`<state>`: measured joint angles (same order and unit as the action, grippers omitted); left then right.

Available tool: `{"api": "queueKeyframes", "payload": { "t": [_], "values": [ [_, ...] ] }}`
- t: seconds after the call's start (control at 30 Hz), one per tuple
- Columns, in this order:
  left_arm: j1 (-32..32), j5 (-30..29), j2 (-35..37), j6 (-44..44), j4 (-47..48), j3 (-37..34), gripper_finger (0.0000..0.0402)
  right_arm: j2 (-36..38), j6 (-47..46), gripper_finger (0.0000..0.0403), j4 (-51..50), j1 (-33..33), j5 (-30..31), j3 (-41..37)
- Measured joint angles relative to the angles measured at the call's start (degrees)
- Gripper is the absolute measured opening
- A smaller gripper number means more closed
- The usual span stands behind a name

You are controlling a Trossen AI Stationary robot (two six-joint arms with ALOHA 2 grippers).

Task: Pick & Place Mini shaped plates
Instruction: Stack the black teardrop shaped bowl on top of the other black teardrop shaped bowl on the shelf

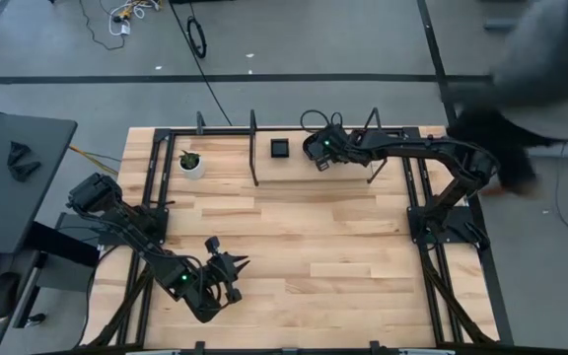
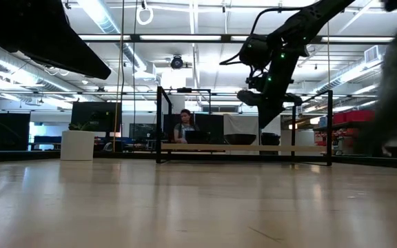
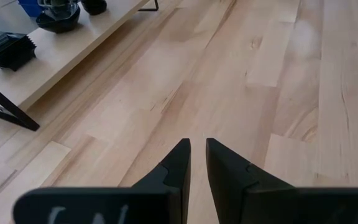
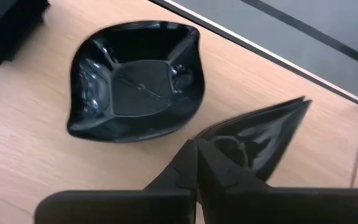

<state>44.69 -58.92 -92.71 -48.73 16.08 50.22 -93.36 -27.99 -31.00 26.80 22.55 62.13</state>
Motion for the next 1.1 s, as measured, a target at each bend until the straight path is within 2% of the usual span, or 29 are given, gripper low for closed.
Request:
{"api": "queueKeyframes", "payload": {
  "t": [0.6, 1.1],
  "values": [
    [-0.2, 0.2, 0.0, -0.1, 0.0, 0.0, 0.0055, -0.3, -1.5, 0.0002, 1.1, 1.8, -0.2, -1.0],
    [-0.2, 0.2, 0.0, -0.1, 0.0, 0.0, 0.0055, -0.3, 2.3, 0.0002, 4.7, 2.2, -2.6, -1.9]
  ]
}}
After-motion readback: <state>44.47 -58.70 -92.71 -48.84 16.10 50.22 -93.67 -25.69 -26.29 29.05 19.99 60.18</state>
